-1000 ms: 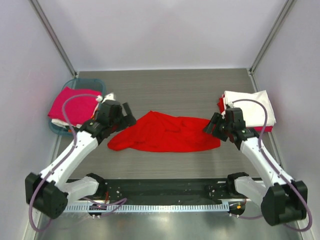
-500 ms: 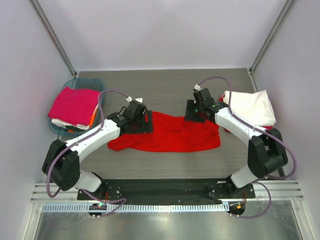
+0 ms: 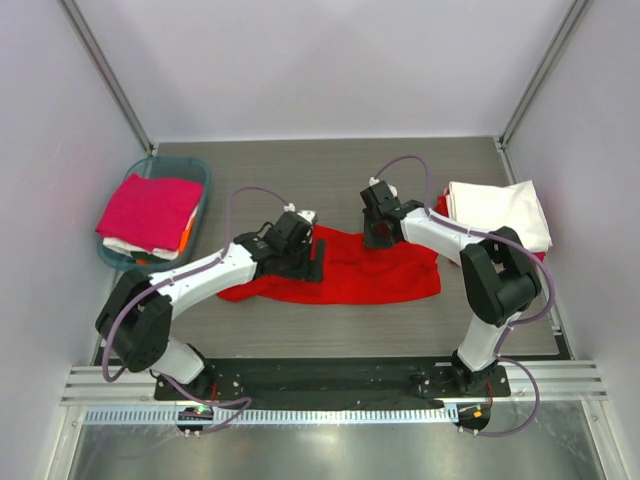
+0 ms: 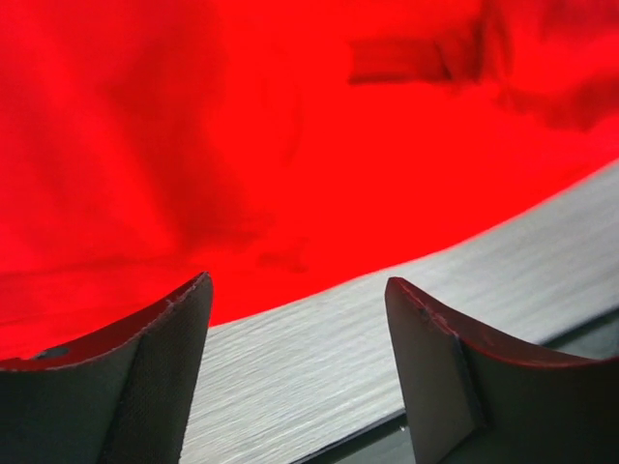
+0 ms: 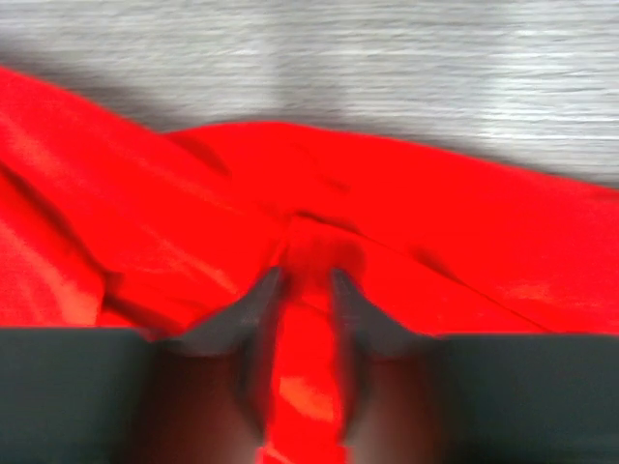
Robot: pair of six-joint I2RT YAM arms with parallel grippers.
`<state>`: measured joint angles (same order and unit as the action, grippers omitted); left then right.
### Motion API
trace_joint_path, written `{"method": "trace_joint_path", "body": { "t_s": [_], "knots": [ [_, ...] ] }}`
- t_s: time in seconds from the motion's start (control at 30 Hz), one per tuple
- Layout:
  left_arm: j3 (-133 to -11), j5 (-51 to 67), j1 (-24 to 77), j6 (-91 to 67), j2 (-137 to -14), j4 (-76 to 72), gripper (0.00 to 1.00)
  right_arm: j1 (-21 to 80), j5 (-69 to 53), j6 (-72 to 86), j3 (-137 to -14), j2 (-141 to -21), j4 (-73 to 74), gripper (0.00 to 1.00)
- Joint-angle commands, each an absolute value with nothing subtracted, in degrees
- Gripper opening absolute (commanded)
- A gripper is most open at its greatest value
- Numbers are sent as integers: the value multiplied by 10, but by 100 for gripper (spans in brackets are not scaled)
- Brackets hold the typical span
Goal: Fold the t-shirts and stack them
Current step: Flatten the tshirt out
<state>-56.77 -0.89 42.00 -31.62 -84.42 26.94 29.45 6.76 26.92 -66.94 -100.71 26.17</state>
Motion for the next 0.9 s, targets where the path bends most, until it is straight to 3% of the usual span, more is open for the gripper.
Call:
{"method": "trace_joint_path", "body": {
  "t_s": [0.0,0.07,0.1,0.4,0.5,0.7,0.87],
  "knots": [
    [-582,48,437,-287,-868,223,72,294,118,286,-684,-1005,250,25],
    [-579,52,439,-289,-883,211,72,294,132,291,-673,-989,250,7],
    [-577,52,442,-287,-889,209,71,294,138,292,-669,-978,250,3],
    [-593,23,447,-284,-967,227,64,272,127,290,-629,-883,250,1],
    [-601,8,447,-293,-992,233,52,271,120,295,-620,-865,250,1],
    [-613,-10,447,-295,-981,246,0,251,109,305,-592,-828,250,1],
    [-642,-47,441,-289,-907,300,0,211,95,312,-566,-762,250,1]
  ]
}}
